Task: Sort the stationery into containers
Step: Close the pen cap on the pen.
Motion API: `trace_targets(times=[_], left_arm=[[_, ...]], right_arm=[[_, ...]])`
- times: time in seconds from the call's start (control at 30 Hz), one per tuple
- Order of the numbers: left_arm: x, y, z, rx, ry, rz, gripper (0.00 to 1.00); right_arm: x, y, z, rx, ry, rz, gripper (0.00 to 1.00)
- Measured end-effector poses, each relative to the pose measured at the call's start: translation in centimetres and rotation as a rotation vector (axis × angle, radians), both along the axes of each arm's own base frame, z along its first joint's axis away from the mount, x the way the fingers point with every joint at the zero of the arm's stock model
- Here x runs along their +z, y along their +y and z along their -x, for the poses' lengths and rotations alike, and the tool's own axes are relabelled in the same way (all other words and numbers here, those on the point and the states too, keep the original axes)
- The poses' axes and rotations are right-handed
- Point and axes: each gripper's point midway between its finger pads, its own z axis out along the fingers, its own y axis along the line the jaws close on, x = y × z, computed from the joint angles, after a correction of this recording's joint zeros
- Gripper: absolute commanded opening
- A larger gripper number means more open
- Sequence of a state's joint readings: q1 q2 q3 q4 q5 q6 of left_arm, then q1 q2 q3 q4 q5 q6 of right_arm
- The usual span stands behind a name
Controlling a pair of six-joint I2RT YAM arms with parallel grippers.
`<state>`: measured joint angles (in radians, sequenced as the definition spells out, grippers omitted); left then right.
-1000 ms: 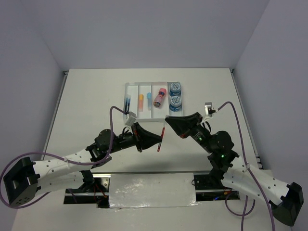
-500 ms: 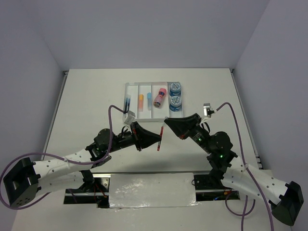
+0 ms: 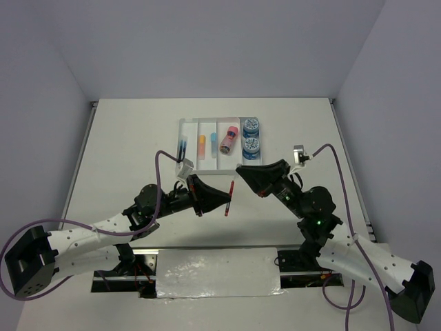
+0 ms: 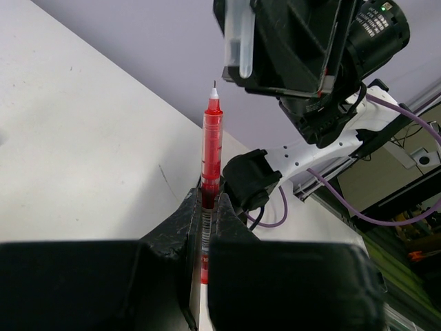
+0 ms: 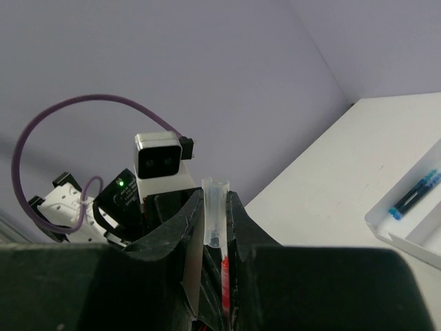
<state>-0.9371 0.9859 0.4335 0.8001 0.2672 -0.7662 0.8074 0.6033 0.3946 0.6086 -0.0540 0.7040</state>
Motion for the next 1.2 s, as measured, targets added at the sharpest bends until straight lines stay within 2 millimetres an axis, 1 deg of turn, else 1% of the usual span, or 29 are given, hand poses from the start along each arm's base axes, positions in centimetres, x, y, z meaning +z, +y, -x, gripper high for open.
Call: trace_targets(times=[0.17, 0.4, 0.63, 0.8, 1.03, 1.2], left_arm=[[0.0, 0.0, 0.0, -0.001, 0.000, -0.001, 0.00], [0.0, 0.0, 0.0, -0.002, 0.000, 0.000, 0.00], [0.0, 0.0, 0.1, -0.007, -0.001, -0.001, 0.00], [0.0, 0.0, 0.1, -0.007, -0.001, -0.002, 0.00], [0.0, 0.0, 0.0, -0.002, -0.001, -0.002, 0.00], [0.0, 0.1, -0.1, -0.001, -0.001, -0.002, 0.00]], right_arm=[[1.1, -0.2, -0.1, -0.016, -0.017, -0.011, 0.00], [0.5, 0.1, -0.6, -0.020, -0.004, 0.005, 0.00], [-0.7, 0.8, -1.1, -0.015, 0.026, 0.033, 0.00], [-0.6, 0.8, -1.0, -0.010, 0.025, 0.022, 0.00], [-1.4, 0.8, -0.8, 0.001, 0.038, 0.019, 0.00], [-1.4, 0.9, -0.7, 0.010, 0.041, 0.017, 0.00]])
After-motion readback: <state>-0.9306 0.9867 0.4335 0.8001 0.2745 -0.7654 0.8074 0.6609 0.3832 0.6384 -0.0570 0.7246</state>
